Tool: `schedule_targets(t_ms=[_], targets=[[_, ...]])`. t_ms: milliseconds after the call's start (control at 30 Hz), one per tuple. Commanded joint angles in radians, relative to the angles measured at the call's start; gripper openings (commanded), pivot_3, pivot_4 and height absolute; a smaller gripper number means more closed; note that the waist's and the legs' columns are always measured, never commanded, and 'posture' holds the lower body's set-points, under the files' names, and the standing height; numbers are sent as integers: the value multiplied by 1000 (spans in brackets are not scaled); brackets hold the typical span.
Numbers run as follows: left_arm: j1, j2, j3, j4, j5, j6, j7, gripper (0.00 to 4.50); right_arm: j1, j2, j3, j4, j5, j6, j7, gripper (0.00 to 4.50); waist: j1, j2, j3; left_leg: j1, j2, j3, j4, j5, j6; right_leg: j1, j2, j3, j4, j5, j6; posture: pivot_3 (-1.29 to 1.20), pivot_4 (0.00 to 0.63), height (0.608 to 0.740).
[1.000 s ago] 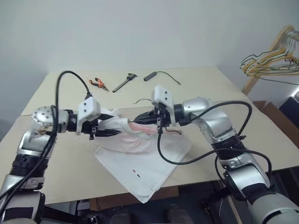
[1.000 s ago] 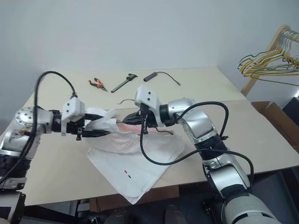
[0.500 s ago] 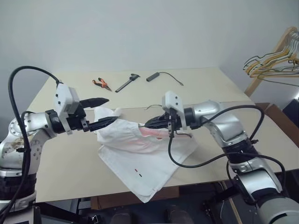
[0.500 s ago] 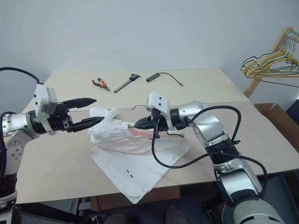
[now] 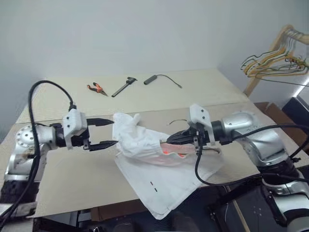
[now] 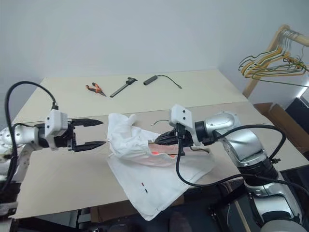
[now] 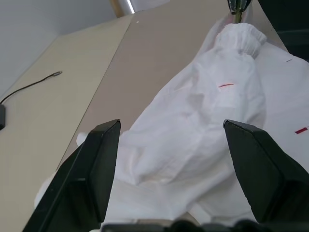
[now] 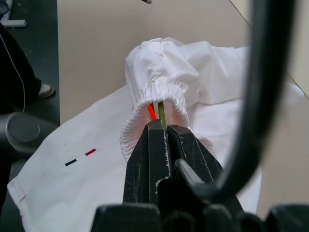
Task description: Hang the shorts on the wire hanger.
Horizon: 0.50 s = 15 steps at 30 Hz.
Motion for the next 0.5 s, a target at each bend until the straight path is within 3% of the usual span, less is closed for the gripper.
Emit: schedule_targets(t_ms=[33, 333, 500], targets=[[-63, -18, -54, 101, 39, -141, -83, 3693, -29, -10, -34, -51, 38, 30, -2, 0, -24, 0, 0, 0, 0, -1, 0, 0, 0, 0, 0, 0, 0, 0, 0, -212, 0, 740], [-83, -35, -135, 185, 42, -318, -263, 3693, -65, -10, 2, -45, 29, 9, 27, 0, -91, 0, 0, 0, 2, -4, 0, 0, 1, 0, 0, 2, 1, 0, 1, -228, 0, 740], [-128, -54, -164, 271, 111, -382, -257, 3693, -83, 8, 8, -41, 29, 11, 22, 0, -102, 0, 0, 1, 2, -5, 0, 0, 1, 0, -1, 3, 1, 0, 2, -227, 0, 740]])
